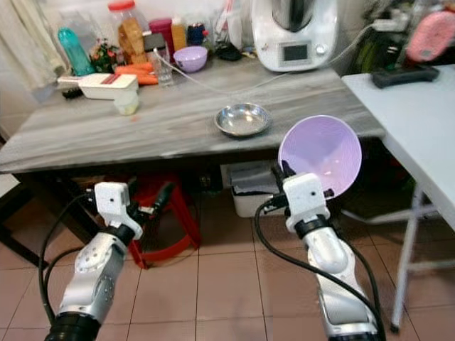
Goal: Setting the table
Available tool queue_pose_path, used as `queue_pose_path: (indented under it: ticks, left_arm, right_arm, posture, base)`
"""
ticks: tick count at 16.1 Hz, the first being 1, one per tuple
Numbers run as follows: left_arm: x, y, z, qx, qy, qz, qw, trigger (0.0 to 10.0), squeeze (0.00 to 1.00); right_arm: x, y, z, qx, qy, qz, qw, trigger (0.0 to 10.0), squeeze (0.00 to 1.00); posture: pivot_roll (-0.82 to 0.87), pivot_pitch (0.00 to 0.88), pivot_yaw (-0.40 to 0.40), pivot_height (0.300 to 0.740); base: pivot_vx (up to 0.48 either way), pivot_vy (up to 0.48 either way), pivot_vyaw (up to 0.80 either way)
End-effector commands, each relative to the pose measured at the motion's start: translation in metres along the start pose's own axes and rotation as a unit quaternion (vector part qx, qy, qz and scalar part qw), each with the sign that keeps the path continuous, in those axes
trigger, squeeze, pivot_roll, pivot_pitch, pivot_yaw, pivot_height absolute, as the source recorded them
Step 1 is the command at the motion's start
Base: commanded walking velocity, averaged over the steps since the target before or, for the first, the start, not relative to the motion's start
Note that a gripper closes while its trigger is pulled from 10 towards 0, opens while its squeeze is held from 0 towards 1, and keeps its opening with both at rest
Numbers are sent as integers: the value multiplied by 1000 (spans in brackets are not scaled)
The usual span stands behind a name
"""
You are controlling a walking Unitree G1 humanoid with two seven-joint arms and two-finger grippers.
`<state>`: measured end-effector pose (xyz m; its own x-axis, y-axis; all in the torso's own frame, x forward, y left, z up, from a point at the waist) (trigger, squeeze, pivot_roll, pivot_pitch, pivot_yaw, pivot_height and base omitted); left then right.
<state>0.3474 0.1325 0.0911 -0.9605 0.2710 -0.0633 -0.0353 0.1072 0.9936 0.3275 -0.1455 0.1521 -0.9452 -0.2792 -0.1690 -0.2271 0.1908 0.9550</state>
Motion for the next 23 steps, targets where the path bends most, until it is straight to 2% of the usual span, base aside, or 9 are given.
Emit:
queue_pose_path:
  ticks: [1,11,17,19,21,23]
  left_arm:
    - [3,3,13,-9,18,-1,1000,10000,0]
    - [2,3,5,-10,7,-3,1000,10000,0]
    - [7,1,-1,-12,5,-2,1000,10000,0]
    - [8,0,0,-15,13,0,1000,10000,0]
    - [11,4,1,-25,17,-10,999,10000,0]
    - [18,5,0,-35,9,-12,999,10000,0]
  right_arm:
    - [-5,10,10,-6,14,-21,1000,10000,0]
    - [-6,13,9,-4,14,-25,1000,10000,0]
    - [-7,18,14,0,32,-32,999,10000,0]
    - [-7,21,20,-1,52,-36,998,10000,0]
    - [-5,26,38,0,109,-45,993,10000,0]
    - [-4,26,48,-13,143,-40,989,10000,0]
  posture:
    - [-89,0,94,740]
    - [-94,0,94,740]
    - [-91,0,85,740]
    - [-88,0,83,740]
    - [-83,0,80,740]
    - [-77,0,78,740]
  base:
    - [420,0,0]
    - [425,0,80]
    - [418,0,0]
    - [332,0,0]
    - [0,0,0]
    - [0,0,0]
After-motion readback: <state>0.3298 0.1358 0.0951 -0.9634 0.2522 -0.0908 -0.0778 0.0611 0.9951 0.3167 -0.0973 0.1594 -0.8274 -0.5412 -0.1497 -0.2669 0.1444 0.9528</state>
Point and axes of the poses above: a point about 5 cm out from each wrist's last joint towards the gripper, its own x axis pointing back from the gripper into the wrist, its own y axis along the axis of the wrist's last joint, z = x × y, the point moved 5 cm from there along -x, pointing out of the wrist towards the gripper, and after that the axes turned 4 degrees about -x, right-handed, at the moved point
